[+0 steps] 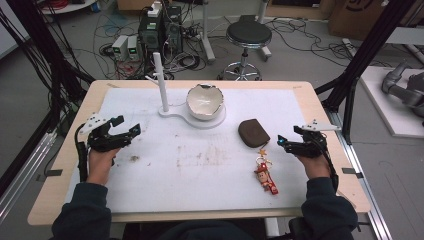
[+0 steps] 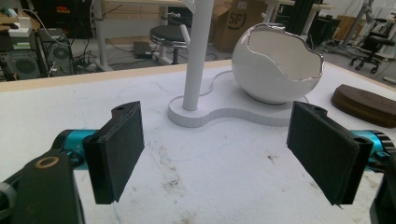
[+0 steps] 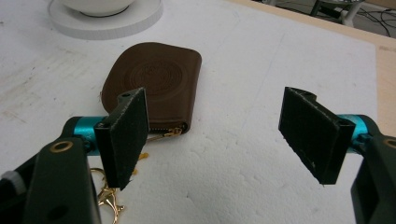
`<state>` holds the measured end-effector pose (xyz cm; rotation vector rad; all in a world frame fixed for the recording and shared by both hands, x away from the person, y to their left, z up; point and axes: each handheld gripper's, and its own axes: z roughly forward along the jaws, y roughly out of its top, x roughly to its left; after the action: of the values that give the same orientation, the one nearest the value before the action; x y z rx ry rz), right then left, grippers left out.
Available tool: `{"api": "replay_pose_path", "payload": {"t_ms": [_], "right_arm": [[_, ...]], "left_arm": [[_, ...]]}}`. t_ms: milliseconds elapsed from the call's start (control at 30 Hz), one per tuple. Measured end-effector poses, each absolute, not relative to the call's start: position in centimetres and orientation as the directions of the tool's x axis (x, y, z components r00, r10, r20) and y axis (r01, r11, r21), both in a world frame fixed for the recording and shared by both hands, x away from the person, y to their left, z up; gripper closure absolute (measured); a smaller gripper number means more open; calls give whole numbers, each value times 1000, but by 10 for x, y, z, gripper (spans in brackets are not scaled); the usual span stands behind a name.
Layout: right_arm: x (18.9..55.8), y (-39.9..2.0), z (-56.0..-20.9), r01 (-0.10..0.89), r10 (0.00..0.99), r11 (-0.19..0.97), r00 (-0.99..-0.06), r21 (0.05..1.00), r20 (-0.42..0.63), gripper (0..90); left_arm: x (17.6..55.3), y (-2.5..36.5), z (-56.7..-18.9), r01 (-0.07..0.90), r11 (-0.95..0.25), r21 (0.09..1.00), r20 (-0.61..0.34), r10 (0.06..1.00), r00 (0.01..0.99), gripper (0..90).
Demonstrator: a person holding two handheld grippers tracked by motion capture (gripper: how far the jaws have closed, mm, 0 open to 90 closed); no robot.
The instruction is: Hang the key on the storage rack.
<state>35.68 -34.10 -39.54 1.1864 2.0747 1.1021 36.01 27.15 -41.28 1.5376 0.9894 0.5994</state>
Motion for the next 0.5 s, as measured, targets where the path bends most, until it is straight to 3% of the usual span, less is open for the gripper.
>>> {"api": "replay_pose_path", "payload": {"t_ms": [500], "right_arm": [[349,-332,-390,448,852,286,-523,847,-11,247]], "left_arm": [[359,269,-413,261,16,965,-156,838,523,189]]}}
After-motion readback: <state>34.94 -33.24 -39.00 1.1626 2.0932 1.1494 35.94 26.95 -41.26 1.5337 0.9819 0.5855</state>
